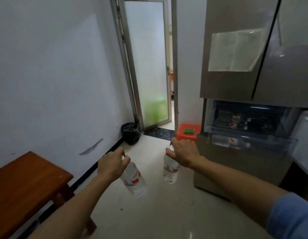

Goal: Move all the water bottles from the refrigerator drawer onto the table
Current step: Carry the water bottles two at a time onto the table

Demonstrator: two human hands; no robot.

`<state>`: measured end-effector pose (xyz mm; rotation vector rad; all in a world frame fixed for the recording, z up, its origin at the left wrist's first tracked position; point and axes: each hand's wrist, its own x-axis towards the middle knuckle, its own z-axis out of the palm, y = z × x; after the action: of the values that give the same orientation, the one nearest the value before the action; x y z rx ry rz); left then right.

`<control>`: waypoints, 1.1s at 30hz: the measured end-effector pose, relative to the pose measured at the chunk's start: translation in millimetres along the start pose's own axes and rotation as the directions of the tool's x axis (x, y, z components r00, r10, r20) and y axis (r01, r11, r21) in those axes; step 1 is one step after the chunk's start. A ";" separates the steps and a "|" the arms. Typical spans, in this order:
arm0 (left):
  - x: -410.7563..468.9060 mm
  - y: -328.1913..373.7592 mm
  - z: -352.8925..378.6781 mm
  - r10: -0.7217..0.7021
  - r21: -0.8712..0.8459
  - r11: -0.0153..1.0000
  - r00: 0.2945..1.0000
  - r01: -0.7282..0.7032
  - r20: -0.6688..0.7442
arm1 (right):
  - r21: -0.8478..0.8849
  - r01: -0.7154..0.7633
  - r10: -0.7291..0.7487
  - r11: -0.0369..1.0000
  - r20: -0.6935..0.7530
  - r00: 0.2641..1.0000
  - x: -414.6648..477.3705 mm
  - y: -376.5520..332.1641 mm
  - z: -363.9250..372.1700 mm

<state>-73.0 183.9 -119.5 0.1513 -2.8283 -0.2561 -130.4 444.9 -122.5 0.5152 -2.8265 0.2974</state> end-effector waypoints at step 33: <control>-306.1 -634.9 -197.5 -0.802 0.176 0.522 0.551 0.834 -0.230 | 0.276 0.785 -0.830 0.555 0.114 0.546 81.5 -810.6 182.9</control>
<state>326.3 -429.2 -141.3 1.5416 -2.4112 -0.0369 57.0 -368.3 -148.3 1.9361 -2.3816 0.3222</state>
